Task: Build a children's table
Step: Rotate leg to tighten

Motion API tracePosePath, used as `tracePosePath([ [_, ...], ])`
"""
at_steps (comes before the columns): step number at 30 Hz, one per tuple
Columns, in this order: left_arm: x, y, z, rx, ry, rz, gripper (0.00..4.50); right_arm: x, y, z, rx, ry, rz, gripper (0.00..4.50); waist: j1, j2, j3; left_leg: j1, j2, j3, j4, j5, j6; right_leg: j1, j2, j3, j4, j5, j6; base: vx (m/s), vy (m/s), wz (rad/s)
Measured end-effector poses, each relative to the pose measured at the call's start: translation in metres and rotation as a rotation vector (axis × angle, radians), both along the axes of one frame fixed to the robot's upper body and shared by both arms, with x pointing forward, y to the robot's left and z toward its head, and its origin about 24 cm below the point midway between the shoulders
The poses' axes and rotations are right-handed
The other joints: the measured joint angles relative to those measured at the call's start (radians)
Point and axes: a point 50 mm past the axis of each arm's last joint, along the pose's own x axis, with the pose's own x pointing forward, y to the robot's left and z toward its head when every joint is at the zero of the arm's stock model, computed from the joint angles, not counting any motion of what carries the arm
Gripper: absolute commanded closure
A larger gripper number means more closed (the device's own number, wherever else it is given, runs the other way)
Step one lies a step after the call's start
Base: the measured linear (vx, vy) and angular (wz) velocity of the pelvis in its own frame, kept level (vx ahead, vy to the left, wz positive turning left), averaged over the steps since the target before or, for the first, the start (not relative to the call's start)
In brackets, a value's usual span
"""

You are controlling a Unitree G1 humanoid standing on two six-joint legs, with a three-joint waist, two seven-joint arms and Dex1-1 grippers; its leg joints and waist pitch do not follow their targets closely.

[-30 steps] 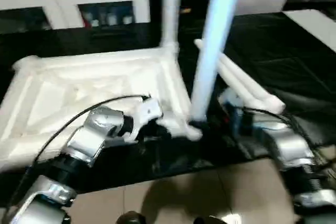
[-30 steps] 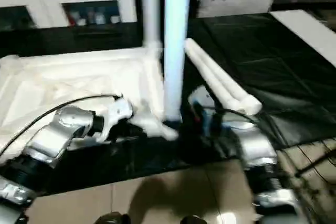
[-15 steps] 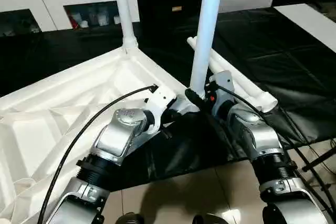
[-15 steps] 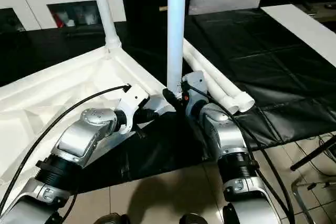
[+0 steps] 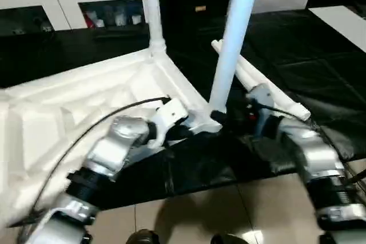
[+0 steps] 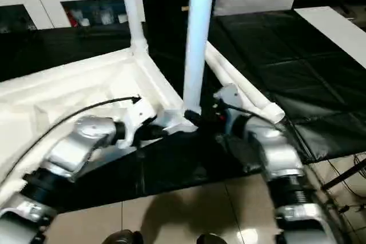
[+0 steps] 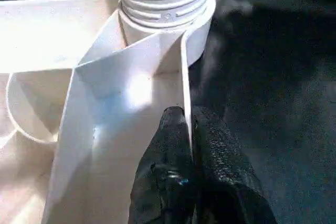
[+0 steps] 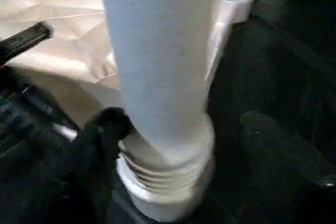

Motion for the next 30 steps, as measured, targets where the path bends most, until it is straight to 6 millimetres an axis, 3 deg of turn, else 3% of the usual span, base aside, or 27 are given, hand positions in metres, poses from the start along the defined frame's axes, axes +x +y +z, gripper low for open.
tracePosePath([
  [5, -0.007, 0.012, 0.002, 0.035, 0.035, -0.152, 4.5, -0.009, -0.007, 0.007, -0.033, 0.022, 0.176, 0.1, 0.017, 0.0, 0.0, 0.0, 0.0, 0.0, 0.001, 0.0, 0.001, 0.0, 0.0, 0.0, 0.0, 0.0, 0.0, 0.0, 0.0, 0.0],
  [14, -0.017, 0.012, 0.0, 0.071, 0.05, -0.331, 4.5, -0.022, -0.005, 0.002, -0.108, 0.074, 0.38, 0.1, 0.037, -0.001, -0.001, 0.002, 0.0, 0.0, 0.004, 0.0, 0.001, 0.004, -0.001, 0.0, 0.002, 0.001, -0.001, 0.0, 0.0, 0.0],
  [28, -0.017, 0.009, 0.0, 0.077, 0.05, -0.398, 4.5, -0.03, 0.001, -0.003, -0.135, 0.114, 0.502, 1.15, 0.04, -0.001, -0.001, 0.002, 0.0, 0.0, 0.006, 0.0, 0.001, 0.005, -0.001, 0.0, 0.002, 0.001, -0.001, 0.0, 0.0, 0.0],
  [30, -0.017, 0.009, 0.0, 0.077, 0.049, -0.4, 4.5, -0.031, 0.0, -0.003, -0.137, 0.12, 0.507, 1.47, 0.041, -0.001, -0.001, 0.002, 0.0, 0.0, 0.006, 0.0, 0.001, 0.005, -0.001, 0.0, 0.002, 0.001, -0.001, 0.0, 0.0, 0.0],
])
